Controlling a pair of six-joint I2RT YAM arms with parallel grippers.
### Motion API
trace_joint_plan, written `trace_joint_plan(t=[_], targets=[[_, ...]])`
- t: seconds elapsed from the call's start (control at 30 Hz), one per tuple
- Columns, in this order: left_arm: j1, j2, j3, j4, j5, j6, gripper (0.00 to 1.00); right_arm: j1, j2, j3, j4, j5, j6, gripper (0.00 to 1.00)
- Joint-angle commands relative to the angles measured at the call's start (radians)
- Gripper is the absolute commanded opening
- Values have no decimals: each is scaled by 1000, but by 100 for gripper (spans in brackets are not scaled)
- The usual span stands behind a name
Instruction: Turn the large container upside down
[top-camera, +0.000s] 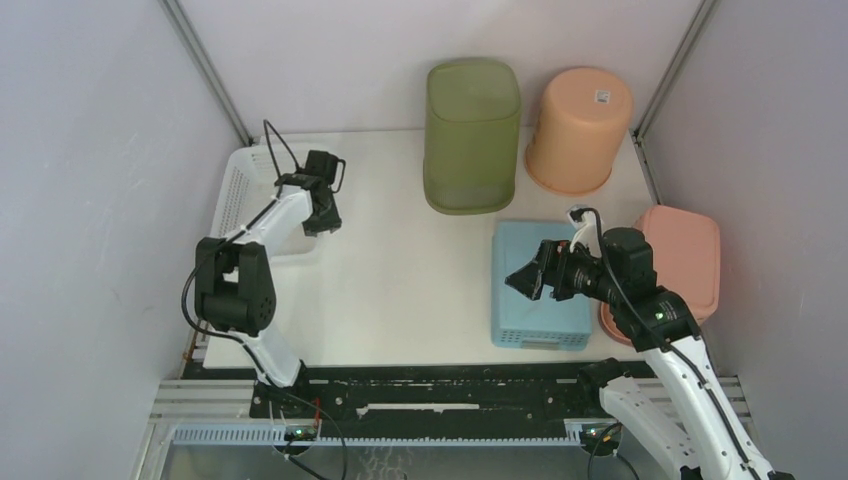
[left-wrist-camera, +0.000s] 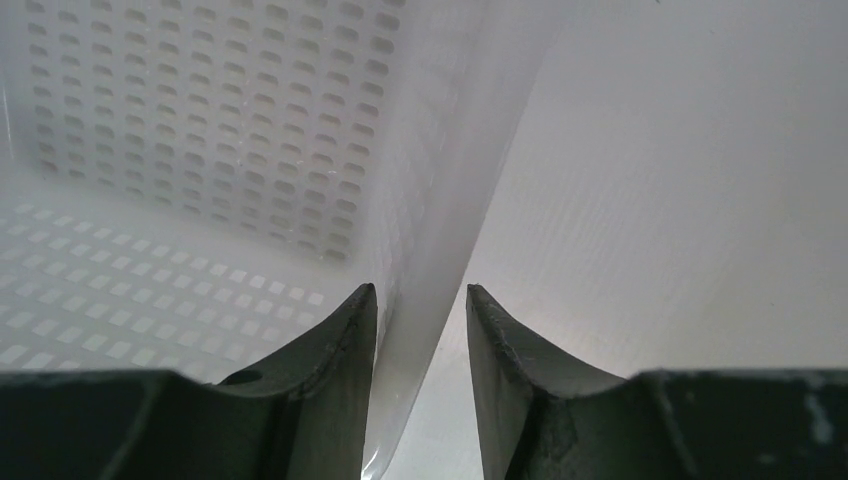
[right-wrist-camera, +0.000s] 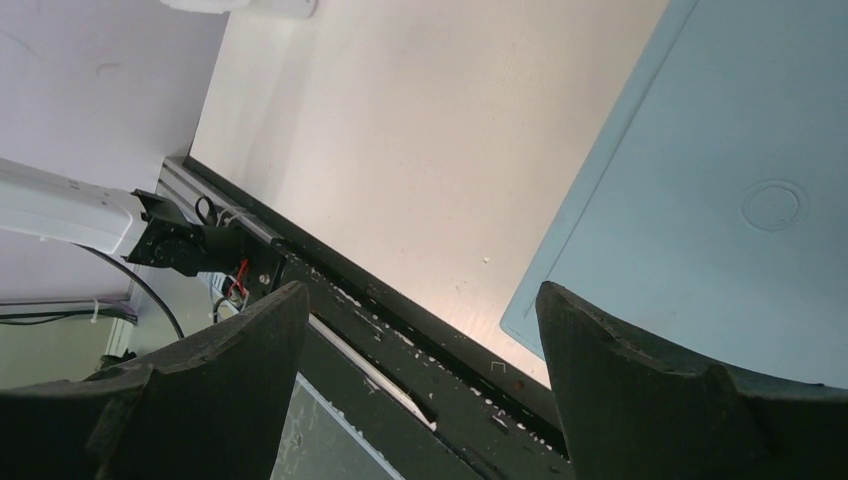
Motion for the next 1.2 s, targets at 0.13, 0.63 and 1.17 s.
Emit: trace_joint_plan(t=[0.13,0.63,1.17], targets=[[-173,-124,-78,36,8,-116,39,9,-18,3,53,-16,30,92],[-595,-61,-186,137,30,-344,40,24,-32,14,26,11,34,91],[-996,-14,-98,175,56,-502,39,25,-9,68,-11,44,15,92]])
